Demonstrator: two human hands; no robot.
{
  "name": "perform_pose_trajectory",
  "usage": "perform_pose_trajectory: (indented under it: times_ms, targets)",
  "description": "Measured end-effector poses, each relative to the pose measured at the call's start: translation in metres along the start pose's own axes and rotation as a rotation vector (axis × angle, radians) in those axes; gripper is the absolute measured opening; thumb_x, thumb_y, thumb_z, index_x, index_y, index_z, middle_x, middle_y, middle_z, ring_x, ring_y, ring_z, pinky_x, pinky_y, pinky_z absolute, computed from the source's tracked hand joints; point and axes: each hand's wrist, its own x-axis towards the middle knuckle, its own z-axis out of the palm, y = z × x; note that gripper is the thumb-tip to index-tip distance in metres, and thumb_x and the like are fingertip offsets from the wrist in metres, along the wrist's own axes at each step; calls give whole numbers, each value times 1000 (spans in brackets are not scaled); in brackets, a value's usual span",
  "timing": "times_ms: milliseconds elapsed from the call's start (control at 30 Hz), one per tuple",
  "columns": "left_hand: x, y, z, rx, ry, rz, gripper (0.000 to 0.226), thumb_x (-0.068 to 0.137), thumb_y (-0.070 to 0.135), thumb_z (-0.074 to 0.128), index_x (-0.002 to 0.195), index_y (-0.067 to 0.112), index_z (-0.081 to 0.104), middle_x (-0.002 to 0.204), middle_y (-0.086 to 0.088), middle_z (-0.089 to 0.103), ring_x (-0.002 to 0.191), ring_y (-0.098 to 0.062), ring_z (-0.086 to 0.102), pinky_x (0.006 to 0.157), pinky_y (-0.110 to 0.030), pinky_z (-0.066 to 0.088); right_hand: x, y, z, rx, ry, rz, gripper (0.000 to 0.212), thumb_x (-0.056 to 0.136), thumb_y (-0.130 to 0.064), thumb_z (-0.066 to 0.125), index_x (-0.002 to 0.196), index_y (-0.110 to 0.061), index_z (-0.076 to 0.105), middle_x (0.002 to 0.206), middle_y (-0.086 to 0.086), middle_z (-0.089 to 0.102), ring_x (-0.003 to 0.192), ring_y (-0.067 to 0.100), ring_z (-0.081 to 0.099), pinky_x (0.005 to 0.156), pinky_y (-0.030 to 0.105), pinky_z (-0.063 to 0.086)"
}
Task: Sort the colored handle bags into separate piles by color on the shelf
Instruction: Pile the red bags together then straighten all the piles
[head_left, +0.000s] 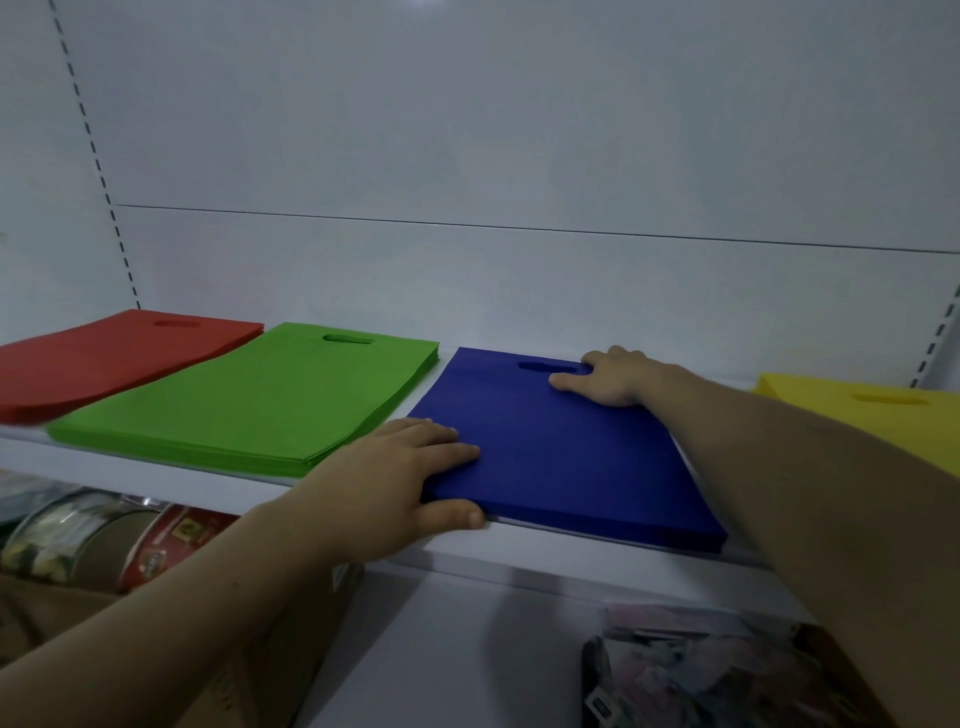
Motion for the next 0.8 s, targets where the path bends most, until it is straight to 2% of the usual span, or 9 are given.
perform_pose_trajectory:
  times_ms: [167, 267, 367, 433, 500, 567, 667, 800]
  targets:
    - [-1, 0, -1, 22, -6, -9, 118, 48, 96, -8, 145, 40, 28, 150, 14, 30, 137, -6, 23, 110, -22, 19, -2, 0, 1, 11, -1, 2, 92, 75, -86, 31, 146, -28, 31, 144, 5, 35, 127, 30, 40, 103, 46, 37]
    - [-1, 3, -8, 26, -65, -22, 118, 46, 96, -8, 147, 41, 19, 154, 13, 22, 140, -6, 16, 113, -26, 16, -7, 1, -3, 32, 23, 1, 92, 78, -84, 30, 150, -27, 22, 152, 6, 26, 136, 31, 31, 109, 47, 31]
    - [3, 5, -20, -38, -77, -66, 125, 41, 99, -7, 147, 38, 22, 154, 11, 22, 141, -7, 17, 110, -23, 14, -15, 5, -7, 33, 49, -5, 92, 80, -82, 30, 151, -25, 19, 155, 7, 21, 140, 31, 25, 111, 47, 28]
    - [13, 6, -27, -105, -67, -103, 110, 57, 96, 6, 146, 35, 26, 154, 9, 25, 140, -9, 22, 108, -22, 16, -20, 10, -8, 20, 55, -17, 92, 79, -82, 32, 151, -25, 19, 155, 7, 21, 139, 31, 26, 111, 47, 28]
    - [31, 3, -31, -135, -66, -145, 83, 78, 79, 24, 146, 32, 29, 154, 5, 27, 139, -13, 25, 110, -26, 17, -26, 14, -8, 17, 65, -28, 92, 79, -82, 33, 151, -25, 20, 155, 6, 23, 139, 31, 28, 110, 46, 30]
    - [49, -5, -32, -148, -67, -182, 71, 85, 66, 35, 146, 31, 30, 154, 2, 28, 139, -18, 27, 112, -30, 19, -34, 16, -7, 22, 67, -38, 91, 79, -81, 34, 150, -26, 21, 154, 6, 24, 138, 31, 30, 109, 45, 31]
    - [73, -21, -31, -129, -120, -220, 67, 87, 60, 45, 145, 30, 31, 153, -2, 30, 138, -22, 31, 111, -33, 23, -49, 13, -6, 20, 34, -47, 88, 81, -79, 36, 150, -25, 23, 152, 6, 28, 136, 30, 33, 109, 44, 33]
    - [105, -41, -26, -44, -189, -188, 68, 89, 57, 48, 146, 25, 30, 153, -3, 29, 138, -23, 32, 111, -33, 24, -75, 8, -5, 52, -5, -41, 88, 81, -78, 38, 150, -26, 22, 156, 4, 23, 140, 27, 29, 113, 43, 28]
